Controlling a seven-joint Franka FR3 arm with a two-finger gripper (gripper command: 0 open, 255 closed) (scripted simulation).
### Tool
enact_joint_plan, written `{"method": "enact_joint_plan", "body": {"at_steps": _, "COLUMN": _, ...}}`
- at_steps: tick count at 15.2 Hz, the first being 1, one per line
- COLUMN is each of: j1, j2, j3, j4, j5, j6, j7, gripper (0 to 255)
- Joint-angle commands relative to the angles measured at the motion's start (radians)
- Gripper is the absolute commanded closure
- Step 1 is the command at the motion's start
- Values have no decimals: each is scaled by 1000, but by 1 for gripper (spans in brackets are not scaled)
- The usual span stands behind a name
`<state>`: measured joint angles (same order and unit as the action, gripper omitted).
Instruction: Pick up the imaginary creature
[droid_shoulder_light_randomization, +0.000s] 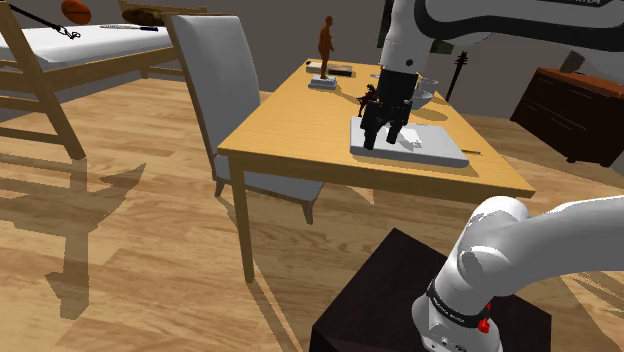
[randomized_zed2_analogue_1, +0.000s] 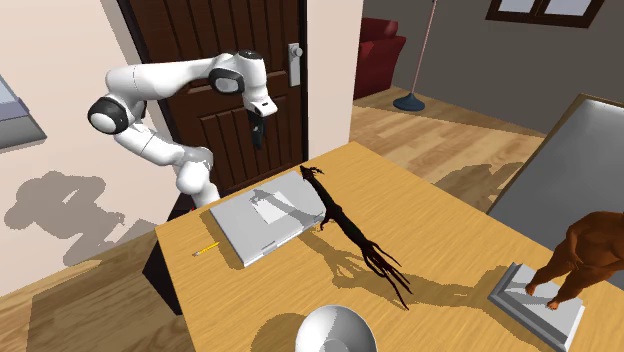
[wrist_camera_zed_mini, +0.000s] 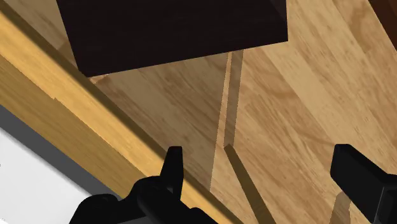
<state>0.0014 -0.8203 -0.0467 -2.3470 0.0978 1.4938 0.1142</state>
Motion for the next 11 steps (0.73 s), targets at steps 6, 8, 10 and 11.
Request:
{"method": "enact_joint_plan", "body": {"at_steps": 6, "j1": -50, "j2": 158, "j3": -26, "j4": 86, "j5": -38, "j6": 82, "j7": 38, "gripper": 0}}
{"method": "enact_joint_plan", "body": {"at_steps": 8, "j1": -69, "j2": 220, "j3": -37, "j4": 126, "j5": -52, "j6": 109, "j7": 54, "gripper": 0}}
{"method": "enact_joint_plan", "body": {"at_steps": 10, "j1": -87, "j2": 282, "j3": -49, "j4": 170, "j5": -64, "j6": 132, "j7": 71, "gripper": 0}}
{"method": "enact_joint_plan", "body": {"at_steps": 11, "j1": -96, "j2": 312, "j3": -55, "j4": 192, "j5": -70, "j6": 142, "j7": 79, "gripper": 0}}
